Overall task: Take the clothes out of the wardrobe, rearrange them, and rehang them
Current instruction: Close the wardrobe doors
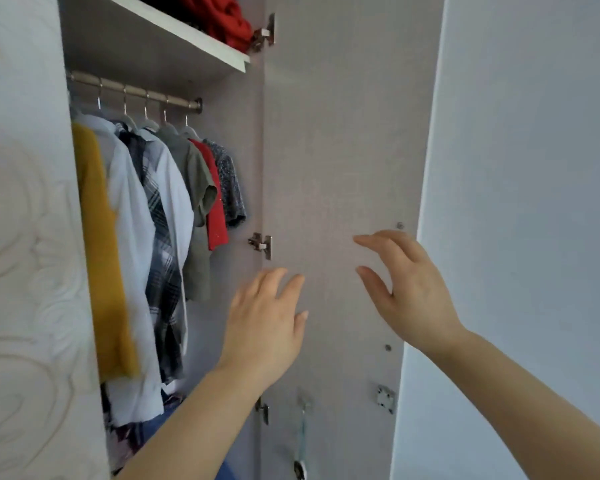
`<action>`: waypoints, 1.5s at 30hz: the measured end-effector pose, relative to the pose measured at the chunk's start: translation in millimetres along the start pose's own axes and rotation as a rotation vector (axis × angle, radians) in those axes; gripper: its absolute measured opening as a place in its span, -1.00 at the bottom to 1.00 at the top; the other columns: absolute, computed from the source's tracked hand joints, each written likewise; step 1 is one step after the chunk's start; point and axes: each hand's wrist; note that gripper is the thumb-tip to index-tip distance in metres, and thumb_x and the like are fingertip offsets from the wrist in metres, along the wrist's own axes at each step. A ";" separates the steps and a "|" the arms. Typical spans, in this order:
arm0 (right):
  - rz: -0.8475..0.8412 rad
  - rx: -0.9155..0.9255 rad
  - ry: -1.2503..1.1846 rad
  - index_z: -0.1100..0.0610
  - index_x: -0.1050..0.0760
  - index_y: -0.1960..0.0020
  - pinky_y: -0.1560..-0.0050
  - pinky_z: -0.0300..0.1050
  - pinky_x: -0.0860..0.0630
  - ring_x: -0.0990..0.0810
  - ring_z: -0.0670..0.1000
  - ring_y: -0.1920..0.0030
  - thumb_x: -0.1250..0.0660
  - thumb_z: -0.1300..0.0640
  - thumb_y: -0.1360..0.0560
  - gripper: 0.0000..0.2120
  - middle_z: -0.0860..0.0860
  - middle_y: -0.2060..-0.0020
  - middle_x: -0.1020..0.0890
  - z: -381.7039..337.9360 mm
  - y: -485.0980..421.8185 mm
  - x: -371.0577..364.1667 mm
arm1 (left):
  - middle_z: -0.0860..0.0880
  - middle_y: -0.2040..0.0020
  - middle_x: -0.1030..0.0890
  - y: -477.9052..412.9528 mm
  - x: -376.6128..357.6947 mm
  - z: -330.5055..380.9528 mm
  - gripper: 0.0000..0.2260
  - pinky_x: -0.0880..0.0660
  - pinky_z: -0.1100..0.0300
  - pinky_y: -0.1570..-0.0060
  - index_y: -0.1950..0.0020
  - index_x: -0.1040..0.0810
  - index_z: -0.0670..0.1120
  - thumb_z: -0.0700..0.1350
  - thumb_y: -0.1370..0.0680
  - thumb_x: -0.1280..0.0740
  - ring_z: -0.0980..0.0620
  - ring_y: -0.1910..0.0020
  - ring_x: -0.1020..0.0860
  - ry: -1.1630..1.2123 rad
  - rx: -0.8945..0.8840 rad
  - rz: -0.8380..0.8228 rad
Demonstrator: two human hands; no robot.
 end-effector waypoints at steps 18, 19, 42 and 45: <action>0.026 -0.258 -0.041 0.12 -0.45 -0.27 -0.02 -0.20 -0.38 -0.54 0.03 -0.08 -0.31 0.18 -0.51 -0.68 0.01 -0.11 -0.52 148.7 34.9 16.8 | -0.15 -0.38 -0.35 -122.5 -20.7 118.7 -0.58 -0.13 0.00 -0.40 -0.37 -0.39 -0.11 -0.03 -0.53 -0.29 -0.18 -0.41 -0.24 -0.062 -0.298 0.092; 0.013 -0.252 -0.054 0.11 -0.46 -0.27 -0.02 -0.19 -0.40 -0.55 0.04 -0.07 -0.31 0.17 -0.51 -0.68 0.01 -0.11 -0.53 158.1 33.6 10.1 | -0.12 -0.45 -0.25 -135.1 -23.5 124.1 -0.57 -0.03 0.02 -0.44 -0.42 -0.31 -0.07 -0.01 -0.57 -0.22 -0.14 -0.46 -0.12 -0.094 -0.311 0.074; -0.122 0.065 -0.923 -0.33 0.07 -0.45 -0.24 -0.42 -0.32 -0.32 -0.29 -0.32 0.10 -0.35 -0.51 -0.47 -0.42 -0.36 -0.24 114.8 13.0 -96.6 | -0.07 -0.10 -0.60 -165.4 1.2 71.5 -0.68 -0.06 -0.18 -0.39 -0.12 -0.61 -0.03 -0.04 -0.57 -0.10 -0.17 -0.39 -0.32 -0.770 -0.532 0.293; -0.136 0.146 -0.942 -0.40 0.16 -0.42 -0.17 -0.52 -0.24 -0.26 -0.35 -0.30 0.09 -0.38 -0.49 -0.46 -0.52 -0.31 -0.18 72.2 10.8 -111.2 | -0.07 -0.15 -0.59 -137.5 28.8 37.0 -0.67 -0.08 -0.17 -0.40 -0.22 -0.57 -0.02 -0.05 -0.59 -0.10 -0.17 -0.40 -0.29 -0.864 -0.473 0.257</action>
Point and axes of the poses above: each hand's wrist, its own y-axis away from the middle knuckle, its own x-axis out of the back of the hand, z = x × y
